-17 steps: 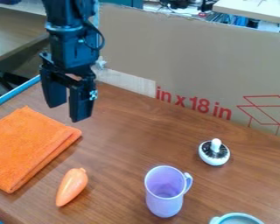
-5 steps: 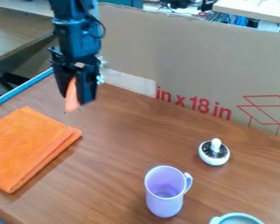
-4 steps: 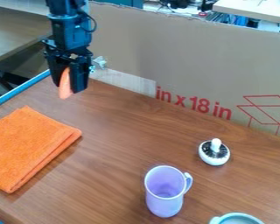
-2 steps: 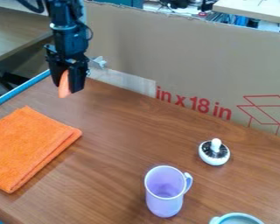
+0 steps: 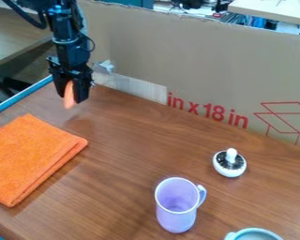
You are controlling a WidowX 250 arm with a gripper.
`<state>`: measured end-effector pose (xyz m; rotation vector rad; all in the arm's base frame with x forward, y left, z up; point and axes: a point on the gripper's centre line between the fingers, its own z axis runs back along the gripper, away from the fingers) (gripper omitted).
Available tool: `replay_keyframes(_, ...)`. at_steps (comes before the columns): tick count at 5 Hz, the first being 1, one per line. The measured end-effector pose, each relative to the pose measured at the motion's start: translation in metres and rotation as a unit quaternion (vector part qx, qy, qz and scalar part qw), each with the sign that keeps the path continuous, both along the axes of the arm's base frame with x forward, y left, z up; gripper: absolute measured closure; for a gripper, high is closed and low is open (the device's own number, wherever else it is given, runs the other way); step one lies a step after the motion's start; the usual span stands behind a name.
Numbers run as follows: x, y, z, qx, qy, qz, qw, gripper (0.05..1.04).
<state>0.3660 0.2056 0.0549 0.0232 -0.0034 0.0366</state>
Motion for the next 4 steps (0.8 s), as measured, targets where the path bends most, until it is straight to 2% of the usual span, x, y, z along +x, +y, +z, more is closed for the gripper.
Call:
replay_keyframes(1,-0.001,0.005,-0.02,0.001,0.027,0.007,0.9996,0.404)
replay_keyframes(2,0.002,0.009,-0.03,0.006,0.045,0.007,0.9989,0.406)
replay_keyframes(3,0.003,0.012,-0.031,0.01,0.049,0.011,0.9987,0.406)
replay_keyframes(4,0.0,0.011,-0.03,0.009,0.053,0.022,0.9983,0.334)
